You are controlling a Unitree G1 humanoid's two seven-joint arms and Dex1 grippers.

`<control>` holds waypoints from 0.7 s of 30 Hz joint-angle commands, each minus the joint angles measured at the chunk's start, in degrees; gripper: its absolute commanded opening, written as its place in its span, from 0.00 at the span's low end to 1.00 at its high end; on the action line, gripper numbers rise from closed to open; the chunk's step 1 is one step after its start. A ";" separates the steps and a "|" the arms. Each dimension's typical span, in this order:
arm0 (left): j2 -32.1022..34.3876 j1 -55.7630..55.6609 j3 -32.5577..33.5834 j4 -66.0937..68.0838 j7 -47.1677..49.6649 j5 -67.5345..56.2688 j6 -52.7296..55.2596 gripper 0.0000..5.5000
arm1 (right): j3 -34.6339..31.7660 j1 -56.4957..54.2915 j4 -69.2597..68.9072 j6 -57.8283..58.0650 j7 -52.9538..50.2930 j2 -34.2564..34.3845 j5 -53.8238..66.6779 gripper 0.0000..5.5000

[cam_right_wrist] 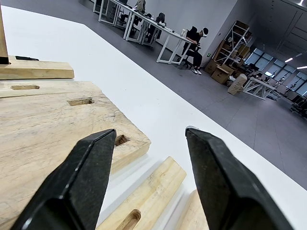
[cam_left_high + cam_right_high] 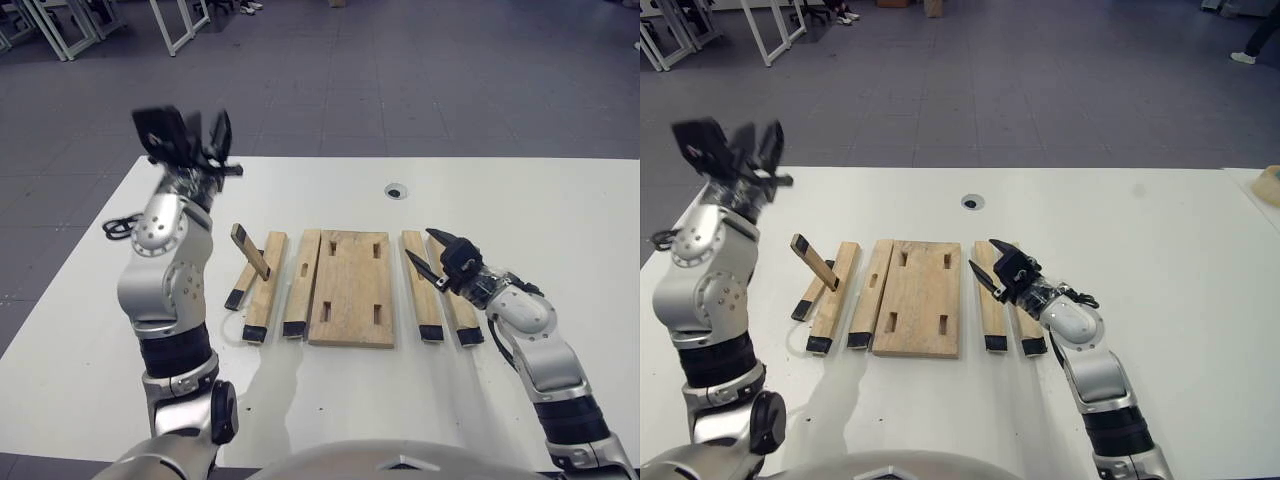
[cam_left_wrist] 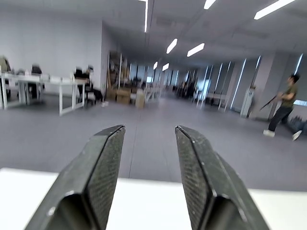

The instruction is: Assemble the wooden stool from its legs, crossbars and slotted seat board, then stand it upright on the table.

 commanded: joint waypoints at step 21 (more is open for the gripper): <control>0.12 2.82 -2.34 -5.20 -1.29 0.04 -2.19 0.36 | -0.06 0.21 0.02 -0.57 -0.79 0.26 -0.91 0.48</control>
